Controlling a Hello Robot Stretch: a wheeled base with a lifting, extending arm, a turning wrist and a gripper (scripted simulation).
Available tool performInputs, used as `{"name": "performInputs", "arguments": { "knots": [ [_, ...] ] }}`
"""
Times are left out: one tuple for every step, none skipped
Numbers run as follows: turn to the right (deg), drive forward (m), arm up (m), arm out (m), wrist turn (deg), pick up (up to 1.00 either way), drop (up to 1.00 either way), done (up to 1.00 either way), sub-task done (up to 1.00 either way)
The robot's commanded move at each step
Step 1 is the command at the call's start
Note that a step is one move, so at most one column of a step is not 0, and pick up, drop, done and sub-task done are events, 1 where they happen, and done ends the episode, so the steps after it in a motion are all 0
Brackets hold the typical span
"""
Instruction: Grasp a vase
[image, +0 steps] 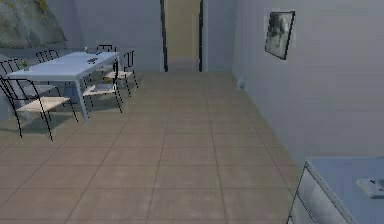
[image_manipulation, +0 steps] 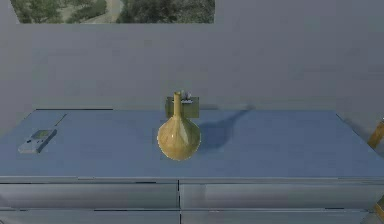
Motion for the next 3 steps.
{"name": "performInputs", "arguments": {
  "knots": [
    [0.0,0.00,0.50,0.00,0.0,0.00,0.00,0.00,0.00],
    [0.0,0.00,0.38,0.00,0.0,0.00,0.00,0.00,0.00],
    [0.0,0.00,0.00,0.30,0.0,0.00,0.00,0.00,0.00]
  ]
}}
